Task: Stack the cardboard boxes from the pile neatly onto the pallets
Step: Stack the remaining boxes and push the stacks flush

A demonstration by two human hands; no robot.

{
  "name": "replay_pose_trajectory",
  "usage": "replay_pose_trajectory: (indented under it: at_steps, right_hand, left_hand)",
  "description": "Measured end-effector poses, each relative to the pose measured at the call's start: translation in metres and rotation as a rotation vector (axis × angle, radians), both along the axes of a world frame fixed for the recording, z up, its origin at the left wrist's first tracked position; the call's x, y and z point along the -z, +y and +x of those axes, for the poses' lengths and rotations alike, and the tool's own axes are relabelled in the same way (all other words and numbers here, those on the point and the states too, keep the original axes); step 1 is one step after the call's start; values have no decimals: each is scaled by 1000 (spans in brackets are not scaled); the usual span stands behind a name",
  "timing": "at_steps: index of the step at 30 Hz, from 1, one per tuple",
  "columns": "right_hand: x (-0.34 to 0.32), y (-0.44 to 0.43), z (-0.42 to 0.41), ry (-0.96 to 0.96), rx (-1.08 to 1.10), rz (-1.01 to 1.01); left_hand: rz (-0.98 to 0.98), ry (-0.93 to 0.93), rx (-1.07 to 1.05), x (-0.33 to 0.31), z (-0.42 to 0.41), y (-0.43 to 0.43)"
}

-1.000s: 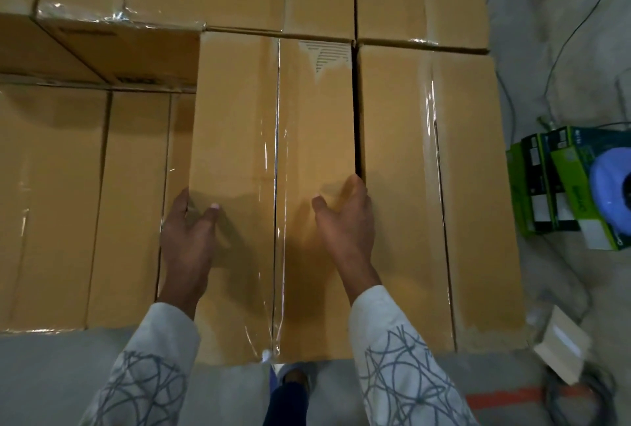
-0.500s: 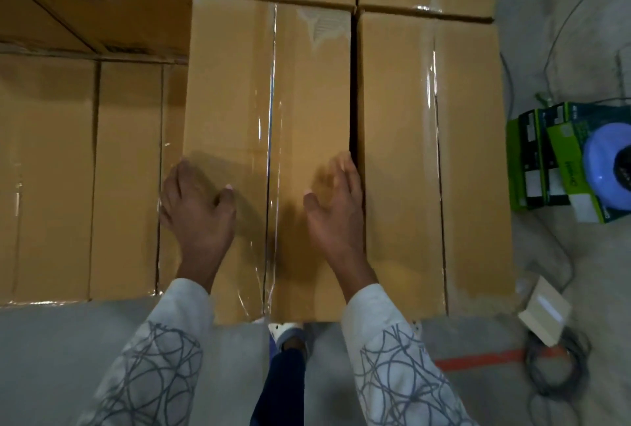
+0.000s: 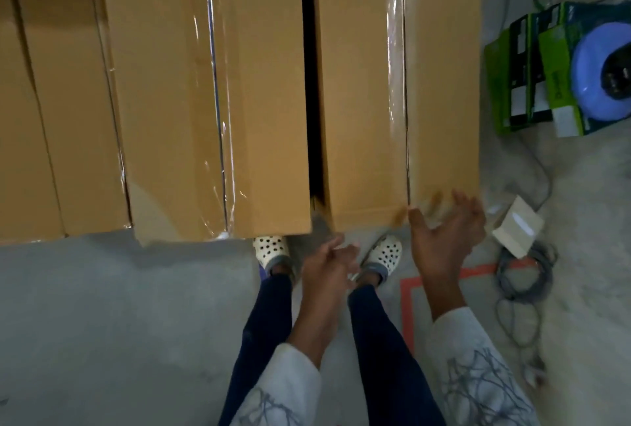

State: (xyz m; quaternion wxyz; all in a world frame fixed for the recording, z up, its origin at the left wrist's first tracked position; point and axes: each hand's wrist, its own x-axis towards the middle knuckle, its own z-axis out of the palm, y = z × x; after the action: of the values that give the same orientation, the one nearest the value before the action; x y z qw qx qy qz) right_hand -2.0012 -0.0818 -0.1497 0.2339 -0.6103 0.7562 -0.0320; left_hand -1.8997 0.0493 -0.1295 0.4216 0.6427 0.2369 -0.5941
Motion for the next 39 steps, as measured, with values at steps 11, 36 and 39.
replay_pose_trajectory:
  at_steps: [11, 36, 39]
  right_hand:
    - [23, -32, -46, -434, 217, 183]
    - [56, 15, -114, 47, -1167, -284]
    - [95, 21, -105, -126, -1295, -549]
  left_hand:
    - [74, 98, -523, 8, -42, -53]
    - [-268, -321, -552, 67, -181, -33]
    - [-200, -439, -637, 121, -174, -18]
